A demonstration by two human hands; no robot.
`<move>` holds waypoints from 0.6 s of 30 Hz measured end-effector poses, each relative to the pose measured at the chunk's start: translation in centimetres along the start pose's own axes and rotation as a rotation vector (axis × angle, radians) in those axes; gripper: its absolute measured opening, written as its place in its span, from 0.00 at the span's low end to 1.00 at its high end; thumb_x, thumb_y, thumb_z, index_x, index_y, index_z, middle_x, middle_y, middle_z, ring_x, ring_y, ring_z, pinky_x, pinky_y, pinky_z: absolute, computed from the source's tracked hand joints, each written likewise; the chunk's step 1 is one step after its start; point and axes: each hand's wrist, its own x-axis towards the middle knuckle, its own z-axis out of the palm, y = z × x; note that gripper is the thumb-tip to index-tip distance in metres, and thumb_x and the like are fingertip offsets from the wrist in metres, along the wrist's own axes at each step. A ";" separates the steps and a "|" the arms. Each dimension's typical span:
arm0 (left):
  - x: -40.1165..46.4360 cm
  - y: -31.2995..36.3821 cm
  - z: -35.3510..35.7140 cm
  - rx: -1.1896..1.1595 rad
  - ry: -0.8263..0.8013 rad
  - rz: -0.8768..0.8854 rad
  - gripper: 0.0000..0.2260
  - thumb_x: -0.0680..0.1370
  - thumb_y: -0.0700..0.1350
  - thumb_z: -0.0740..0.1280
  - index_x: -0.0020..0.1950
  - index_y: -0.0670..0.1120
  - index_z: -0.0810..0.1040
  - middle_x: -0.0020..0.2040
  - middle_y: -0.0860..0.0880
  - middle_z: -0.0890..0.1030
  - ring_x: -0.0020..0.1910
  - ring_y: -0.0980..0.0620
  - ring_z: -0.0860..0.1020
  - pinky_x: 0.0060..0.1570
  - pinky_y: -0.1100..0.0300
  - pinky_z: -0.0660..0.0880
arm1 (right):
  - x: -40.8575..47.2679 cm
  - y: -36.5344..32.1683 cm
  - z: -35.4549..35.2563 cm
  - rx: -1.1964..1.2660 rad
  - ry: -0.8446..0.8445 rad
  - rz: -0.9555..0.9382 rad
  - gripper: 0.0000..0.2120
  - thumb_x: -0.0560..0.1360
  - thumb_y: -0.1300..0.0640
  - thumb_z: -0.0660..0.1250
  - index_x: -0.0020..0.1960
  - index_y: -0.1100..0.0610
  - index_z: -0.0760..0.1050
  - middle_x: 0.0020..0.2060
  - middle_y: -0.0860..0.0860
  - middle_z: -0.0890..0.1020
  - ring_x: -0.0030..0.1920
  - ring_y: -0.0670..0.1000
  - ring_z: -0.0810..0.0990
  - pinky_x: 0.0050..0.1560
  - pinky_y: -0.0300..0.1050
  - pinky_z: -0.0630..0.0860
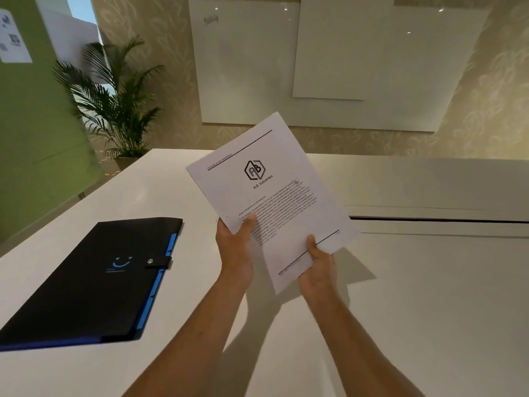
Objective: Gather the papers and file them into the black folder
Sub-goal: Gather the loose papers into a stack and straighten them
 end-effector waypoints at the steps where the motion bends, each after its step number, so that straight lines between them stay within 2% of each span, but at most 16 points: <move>1: 0.1 0.2 0.0 0.033 0.023 0.030 0.18 0.76 0.38 0.70 0.62 0.54 0.74 0.56 0.52 0.82 0.57 0.51 0.80 0.59 0.48 0.77 | -0.1 0.0 -0.2 -0.009 -0.014 0.004 0.22 0.74 0.61 0.70 0.68 0.57 0.75 0.60 0.56 0.83 0.61 0.59 0.82 0.61 0.60 0.78; 3: 0.2 1.1 -0.1 0.084 0.008 0.089 0.19 0.76 0.37 0.69 0.63 0.52 0.72 0.55 0.53 0.81 0.55 0.53 0.80 0.51 0.58 0.80 | 0.2 -0.3 -0.8 -0.033 -0.044 0.000 0.20 0.76 0.65 0.68 0.67 0.55 0.74 0.61 0.55 0.83 0.60 0.56 0.82 0.60 0.57 0.79; 5: 0.5 1.8 -0.5 0.141 -0.025 0.129 0.21 0.77 0.38 0.69 0.67 0.50 0.69 0.57 0.52 0.79 0.55 0.53 0.80 0.47 0.61 0.81 | 0.5 -1.2 -1.3 -0.082 -0.029 -0.021 0.22 0.76 0.66 0.69 0.67 0.53 0.73 0.62 0.56 0.82 0.57 0.55 0.83 0.56 0.53 0.80; 8: 1.2 2.8 -1.5 0.255 -0.069 0.201 0.21 0.77 0.39 0.69 0.67 0.50 0.69 0.58 0.50 0.79 0.55 0.50 0.80 0.48 0.58 0.81 | 1.1 -3.4 -1.8 -0.275 0.006 -0.115 0.38 0.65 0.60 0.77 0.72 0.51 0.64 0.64 0.56 0.77 0.57 0.53 0.81 0.50 0.47 0.78; 10: 1.6 3.3 -1.8 0.338 -0.107 0.235 0.18 0.77 0.39 0.68 0.63 0.53 0.70 0.56 0.51 0.79 0.53 0.49 0.80 0.45 0.60 0.82 | 1.4 -5.1 -1.8 -0.464 -0.031 -0.249 0.42 0.63 0.59 0.78 0.72 0.49 0.63 0.63 0.52 0.75 0.63 0.51 0.77 0.57 0.47 0.76; 12: 1.7 3.5 -1.9 0.377 -0.149 0.255 0.16 0.77 0.39 0.68 0.61 0.54 0.70 0.55 0.53 0.79 0.53 0.48 0.80 0.44 0.62 0.81 | 1.4 -6.7 -1.2 -0.619 -0.138 -0.345 0.36 0.66 0.58 0.77 0.70 0.48 0.66 0.62 0.49 0.77 0.64 0.47 0.76 0.62 0.47 0.74; 15: 1.7 3.3 -1.7 0.391 -0.194 0.273 0.16 0.78 0.40 0.67 0.63 0.51 0.70 0.56 0.53 0.79 0.53 0.48 0.79 0.45 0.61 0.81 | 0.9 -8.5 0.9 -0.675 -0.298 -0.397 0.24 0.67 0.57 0.73 0.62 0.50 0.71 0.55 0.50 0.82 0.54 0.48 0.84 0.51 0.45 0.81; 18: 1.5 2.8 -1.1 0.383 -0.198 0.292 0.15 0.77 0.40 0.68 0.61 0.54 0.70 0.54 0.54 0.79 0.51 0.49 0.80 0.43 0.63 0.81 | 0.4 -9.0 2.8 -0.715 -0.305 -0.491 0.17 0.68 0.57 0.71 0.54 0.49 0.72 0.52 0.52 0.83 0.50 0.52 0.85 0.45 0.44 0.83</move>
